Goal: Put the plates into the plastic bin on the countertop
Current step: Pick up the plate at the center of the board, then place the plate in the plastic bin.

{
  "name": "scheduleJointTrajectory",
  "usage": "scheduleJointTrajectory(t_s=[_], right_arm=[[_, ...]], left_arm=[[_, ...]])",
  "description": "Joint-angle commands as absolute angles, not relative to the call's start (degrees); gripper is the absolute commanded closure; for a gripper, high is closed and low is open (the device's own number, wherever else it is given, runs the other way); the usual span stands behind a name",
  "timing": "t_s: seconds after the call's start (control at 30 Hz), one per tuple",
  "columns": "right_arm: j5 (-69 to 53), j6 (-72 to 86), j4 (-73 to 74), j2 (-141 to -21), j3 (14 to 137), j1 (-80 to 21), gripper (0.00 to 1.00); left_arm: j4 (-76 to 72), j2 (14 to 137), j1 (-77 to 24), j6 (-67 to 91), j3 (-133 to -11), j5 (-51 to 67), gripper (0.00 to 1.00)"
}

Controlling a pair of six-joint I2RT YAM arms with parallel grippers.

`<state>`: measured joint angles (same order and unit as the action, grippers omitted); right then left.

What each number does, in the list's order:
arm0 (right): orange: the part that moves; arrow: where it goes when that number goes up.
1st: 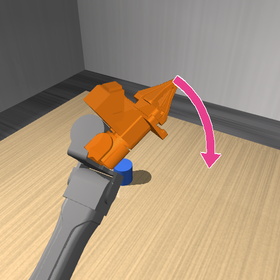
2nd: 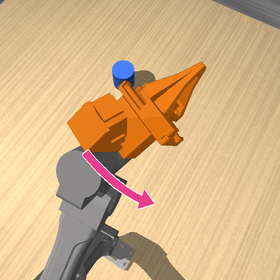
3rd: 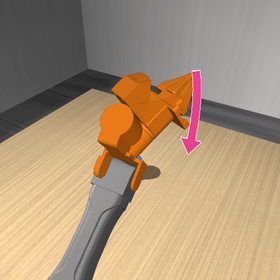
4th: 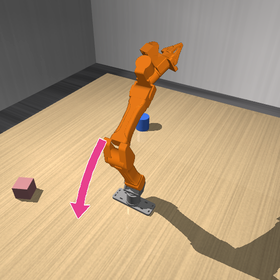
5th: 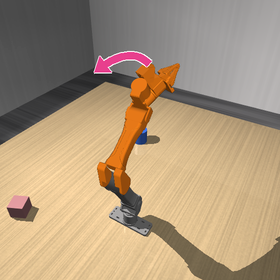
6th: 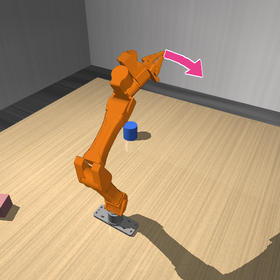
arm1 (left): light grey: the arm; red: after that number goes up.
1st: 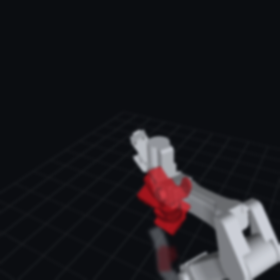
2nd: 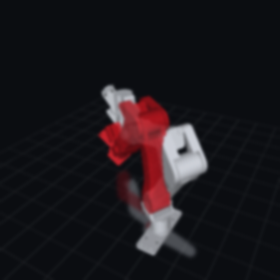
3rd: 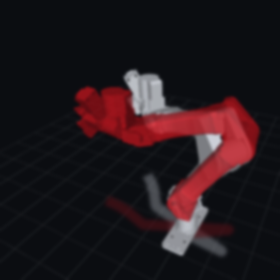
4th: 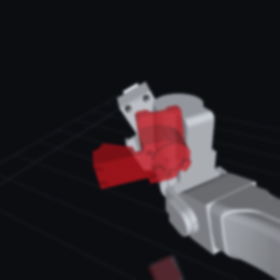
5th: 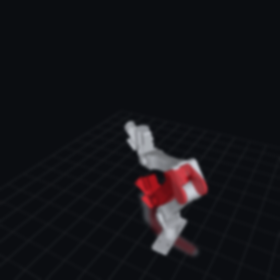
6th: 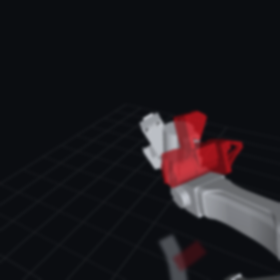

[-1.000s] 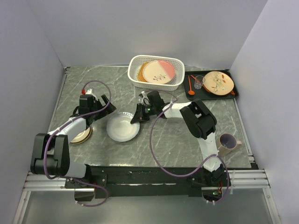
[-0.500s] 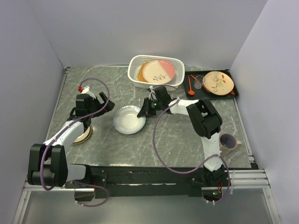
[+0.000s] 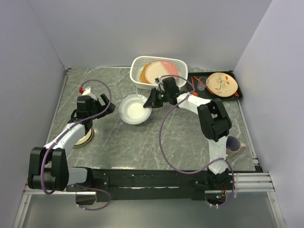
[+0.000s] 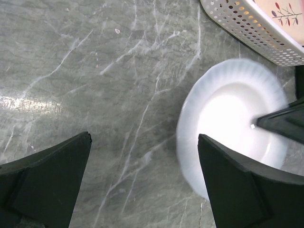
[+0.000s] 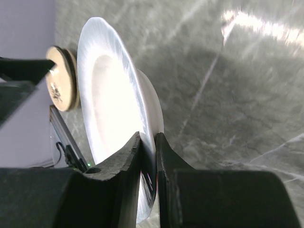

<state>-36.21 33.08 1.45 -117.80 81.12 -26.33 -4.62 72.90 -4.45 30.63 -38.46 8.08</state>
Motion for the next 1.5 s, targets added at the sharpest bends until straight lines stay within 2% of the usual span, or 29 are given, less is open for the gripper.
scheduleJointTrajectory(t_s=[0.0,0.7,1.17,1.47], right_arm=[[-39.0,32.8,-0.4,-112.4,86.9,-24.4,1.0],[-39.7,32.6,7.5,-118.8,107.5,-14.9,1.0],[-41.0,35.3,7.9,-123.9,116.2,-11.3,1.0],[-42.5,39.8,2.9,-127.3,117.7,-9.4,1.0]], left_arm=[[-4.9,72.6,-4.3,29.4,-38.9,7.8,0.01],[-4.0,73.0,-4.3,28.3,-39.3,6.0,0.01],[-4.6,73.3,-4.4,28.3,-39.2,6.2,0.01],[-4.9,72.9,-4.4,28.2,-38.8,6.7,0.01]])
